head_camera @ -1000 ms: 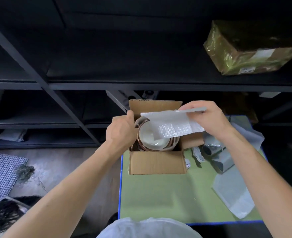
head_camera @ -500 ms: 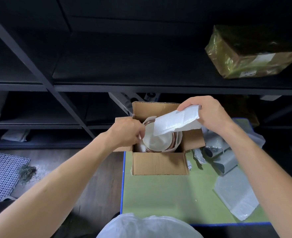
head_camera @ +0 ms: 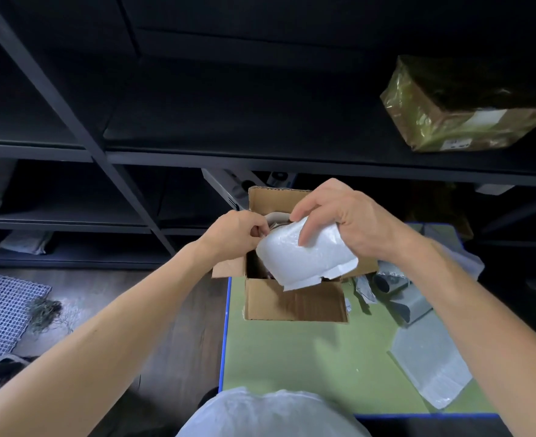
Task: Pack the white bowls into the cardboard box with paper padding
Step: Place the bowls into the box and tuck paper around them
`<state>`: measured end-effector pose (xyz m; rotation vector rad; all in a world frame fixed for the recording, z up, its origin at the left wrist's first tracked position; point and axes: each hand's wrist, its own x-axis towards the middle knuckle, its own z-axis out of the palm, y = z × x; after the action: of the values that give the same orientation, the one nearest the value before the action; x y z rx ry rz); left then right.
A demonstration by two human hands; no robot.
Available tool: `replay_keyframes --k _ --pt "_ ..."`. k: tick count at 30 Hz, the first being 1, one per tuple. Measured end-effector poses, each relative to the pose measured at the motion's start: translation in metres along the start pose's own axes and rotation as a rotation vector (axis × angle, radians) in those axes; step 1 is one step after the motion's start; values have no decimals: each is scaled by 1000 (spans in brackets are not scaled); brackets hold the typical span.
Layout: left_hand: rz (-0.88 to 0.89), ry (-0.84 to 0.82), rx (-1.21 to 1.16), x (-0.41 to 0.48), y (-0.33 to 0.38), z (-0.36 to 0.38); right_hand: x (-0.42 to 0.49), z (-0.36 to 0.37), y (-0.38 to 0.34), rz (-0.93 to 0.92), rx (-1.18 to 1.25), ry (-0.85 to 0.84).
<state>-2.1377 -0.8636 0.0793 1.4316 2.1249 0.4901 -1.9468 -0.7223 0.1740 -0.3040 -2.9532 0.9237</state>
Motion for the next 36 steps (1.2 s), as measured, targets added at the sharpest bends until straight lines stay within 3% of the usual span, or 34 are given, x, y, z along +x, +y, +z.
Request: replay_keyframes --k 8,11,13,17,25,27,30,36 --pt "-119 -116 -152 6 -1 -17 5 0 -10 -17 -89 -84" --pt "-158 -111 -205 4 2 -15 8 7 -10 114 100 -95" --pt "-128 -100 -213 2 1 -12 11 11 -8 221 259 -4" --pt "-152 -4 -339 2 -6 -5 3 18 9 108 3 296" --pt "-82 -176 -429 -4 -8 -10 -12 32 11 185 60 376" --pt "-74 -168 -431 -5 -13 -11 -11 30 9 209 114 360" --pt "-91 -101 -482 -6 -19 -8 -10 23 3 320 419 285" --pt "-95 -63 -458 -2 -18 -3 -13 12 3 616 593 74"
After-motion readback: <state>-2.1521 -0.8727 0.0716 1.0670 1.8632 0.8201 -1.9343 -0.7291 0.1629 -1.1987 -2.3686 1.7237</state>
